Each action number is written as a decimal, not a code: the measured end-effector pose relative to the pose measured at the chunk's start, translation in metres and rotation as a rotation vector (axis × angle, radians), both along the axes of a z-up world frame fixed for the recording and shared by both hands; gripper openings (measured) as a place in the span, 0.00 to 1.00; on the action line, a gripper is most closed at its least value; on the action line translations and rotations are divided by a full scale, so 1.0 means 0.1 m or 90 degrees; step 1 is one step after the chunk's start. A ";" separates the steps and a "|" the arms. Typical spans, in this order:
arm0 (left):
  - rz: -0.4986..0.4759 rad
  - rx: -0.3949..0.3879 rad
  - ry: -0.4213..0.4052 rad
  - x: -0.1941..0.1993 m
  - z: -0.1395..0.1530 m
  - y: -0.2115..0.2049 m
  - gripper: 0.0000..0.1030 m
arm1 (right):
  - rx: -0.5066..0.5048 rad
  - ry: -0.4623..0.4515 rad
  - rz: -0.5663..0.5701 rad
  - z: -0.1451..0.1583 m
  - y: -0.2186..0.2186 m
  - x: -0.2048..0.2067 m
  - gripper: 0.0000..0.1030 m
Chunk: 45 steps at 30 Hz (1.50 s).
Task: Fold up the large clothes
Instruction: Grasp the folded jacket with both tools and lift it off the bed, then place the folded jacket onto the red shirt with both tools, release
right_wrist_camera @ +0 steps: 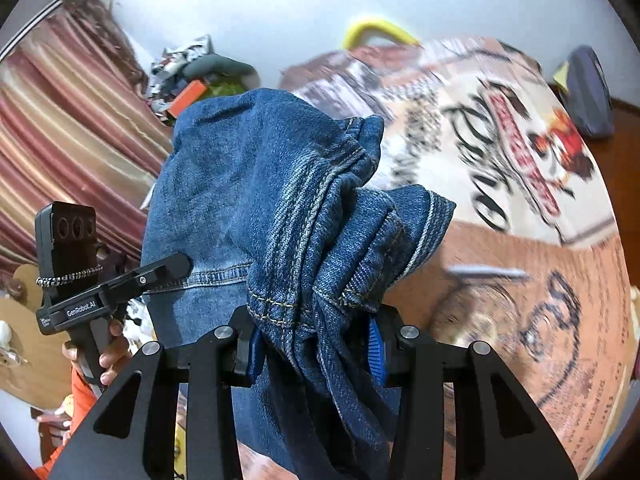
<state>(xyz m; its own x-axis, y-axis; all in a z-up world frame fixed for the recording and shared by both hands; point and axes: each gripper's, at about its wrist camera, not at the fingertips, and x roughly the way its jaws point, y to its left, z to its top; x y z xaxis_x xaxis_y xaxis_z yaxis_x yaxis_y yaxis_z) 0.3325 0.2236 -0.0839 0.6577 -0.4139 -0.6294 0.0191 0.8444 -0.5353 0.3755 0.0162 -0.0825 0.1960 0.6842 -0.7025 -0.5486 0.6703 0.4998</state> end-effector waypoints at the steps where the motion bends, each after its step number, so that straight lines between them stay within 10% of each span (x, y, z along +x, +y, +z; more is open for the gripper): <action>1: 0.006 0.005 -0.006 -0.06 0.06 0.07 0.46 | 0.006 -0.002 0.002 0.02 0.10 -0.01 0.36; 11: 0.065 0.020 0.001 -0.06 0.10 1.15 0.46 | 0.041 0.005 0.032 -0.13 1.05 0.15 0.36; 26: 0.135 0.028 0.118 0.61 -1.24 1.93 0.48 | -0.005 0.138 0.009 -1.41 1.76 0.70 0.36; 45: 0.130 0.220 0.116 -0.02 -1.16 1.44 0.74 | -0.204 -0.067 0.033 -1.06 1.47 0.03 0.57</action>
